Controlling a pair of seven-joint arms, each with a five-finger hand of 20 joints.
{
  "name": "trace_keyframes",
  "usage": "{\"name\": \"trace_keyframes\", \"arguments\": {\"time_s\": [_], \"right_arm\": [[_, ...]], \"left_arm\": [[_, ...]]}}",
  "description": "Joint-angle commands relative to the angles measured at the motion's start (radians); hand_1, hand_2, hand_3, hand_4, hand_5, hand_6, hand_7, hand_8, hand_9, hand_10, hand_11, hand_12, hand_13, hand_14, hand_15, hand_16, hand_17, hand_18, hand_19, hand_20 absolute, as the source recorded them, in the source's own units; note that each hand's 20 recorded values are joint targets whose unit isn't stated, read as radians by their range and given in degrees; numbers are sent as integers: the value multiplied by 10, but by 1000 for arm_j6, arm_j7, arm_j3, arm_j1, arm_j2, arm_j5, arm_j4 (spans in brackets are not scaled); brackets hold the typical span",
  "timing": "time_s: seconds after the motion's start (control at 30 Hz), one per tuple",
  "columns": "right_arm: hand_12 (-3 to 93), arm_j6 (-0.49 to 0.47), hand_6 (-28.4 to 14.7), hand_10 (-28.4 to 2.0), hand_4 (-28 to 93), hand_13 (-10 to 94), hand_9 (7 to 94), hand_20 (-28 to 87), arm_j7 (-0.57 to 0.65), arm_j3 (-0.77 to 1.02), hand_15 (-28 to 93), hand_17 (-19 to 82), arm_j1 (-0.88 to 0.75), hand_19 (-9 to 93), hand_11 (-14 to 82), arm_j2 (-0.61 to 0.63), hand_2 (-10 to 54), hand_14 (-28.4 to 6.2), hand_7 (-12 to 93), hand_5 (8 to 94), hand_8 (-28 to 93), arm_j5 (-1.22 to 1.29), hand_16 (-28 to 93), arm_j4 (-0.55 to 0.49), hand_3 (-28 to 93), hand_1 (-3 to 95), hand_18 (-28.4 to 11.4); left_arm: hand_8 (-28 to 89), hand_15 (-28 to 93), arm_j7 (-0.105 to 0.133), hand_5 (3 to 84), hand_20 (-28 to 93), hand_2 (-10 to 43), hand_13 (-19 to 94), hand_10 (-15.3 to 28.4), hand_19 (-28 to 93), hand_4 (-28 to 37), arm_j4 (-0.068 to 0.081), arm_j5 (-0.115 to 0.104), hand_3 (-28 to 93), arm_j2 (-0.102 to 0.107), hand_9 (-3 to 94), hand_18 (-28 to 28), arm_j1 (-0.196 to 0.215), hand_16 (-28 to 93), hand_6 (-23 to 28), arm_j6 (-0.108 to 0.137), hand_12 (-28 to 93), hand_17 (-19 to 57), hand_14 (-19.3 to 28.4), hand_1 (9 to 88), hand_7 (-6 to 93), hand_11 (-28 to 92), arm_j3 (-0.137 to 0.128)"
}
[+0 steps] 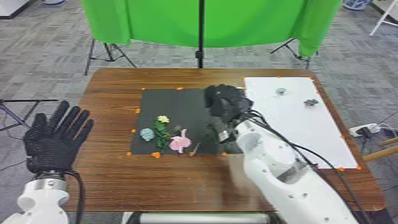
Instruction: Arrange flowers
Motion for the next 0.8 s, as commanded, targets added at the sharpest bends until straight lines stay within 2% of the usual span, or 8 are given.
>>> {"name": "trace_keyframes", "arguments": {"time_s": [0.03,0.17,0.23,0.3,0.33,0.53,0.67,0.8], "right_arm": [[431,-41,-17,-118,-283,638,652,309,-35,-102,460,336,-6,846,242,-84,-95,-52,591,552,30,-65,432,46,726,647,-128],[427,-34,-19,-116,-283,633,644,298,-24,-106,455,333,-14,847,240,-101,-95,-51,591,545,26,-86,425,81,728,645,-122],[424,-38,-20,-116,-283,629,640,289,-24,-104,453,331,-16,850,239,-100,-95,-50,590,542,23,-100,423,91,729,644,-118],[419,-30,-20,-116,-283,627,637,283,-14,-103,445,330,-15,852,234,-99,-95,-46,581,540,13,-99,418,100,727,644,-116],[414,-32,-20,-117,-283,626,636,280,-10,-97,441,330,-16,853,230,-100,-95,-47,576,539,10,-100,416,102,727,644,-115],[405,-3,-21,-118,-283,625,632,273,5,-83,425,329,-11,854,229,-102,-95,-48,571,538,12,-103,413,113,725,641,-109],[270,-9,-24,-127,-283,614,589,290,12,-79,363,327,-19,817,295,-102,-95,-40,533,544,-5,-107,393,113,734,627,-113],[215,-44,-27,-136,-283,602,574,311,14,-66,339,327,-25,775,318,-96,-95,-47,505,554,-12,-100,382,103,737,617,-114]], "left_arm": [[-82,207,-27,432,140,109,336,141,352,-283,24,-1,745,6,392,147,-53,-15,81,14,112,-49,136,247,100,161,41],[-82,209,-40,433,140,110,338,141,353,-283,35,6,745,3,393,148,-73,-14,81,15,113,-49,138,247,100,161,51],[-82,208,-45,433,140,110,338,142,354,-283,39,5,745,0,393,148,-73,-14,81,26,113,-49,137,247,100,161,50],[-82,210,-39,432,141,112,338,142,356,-283,38,-13,743,-3,393,149,-66,-13,81,24,114,-50,139,247,100,161,43],[-82,210,-42,432,141,113,338,142,357,-283,37,-6,742,-6,393,149,-62,-13,82,25,114,-50,139,247,101,161,38],[-83,207,-34,433,139,114,339,143,358,-283,32,-3,744,-6,394,150,-45,-14,81,27,113,-50,138,247,98,159,29],[-83,207,-34,433,138,114,338,143,356,-283,34,-9,745,-10,394,149,-52,-14,81,24,112,-50,138,246,99,158,38],[-83,206,-36,433,137,114,337,142,355,-283,34,-9,745,-9,393,149,-52,-14,80,26,111,-50,137,247,99,158,37]]}}
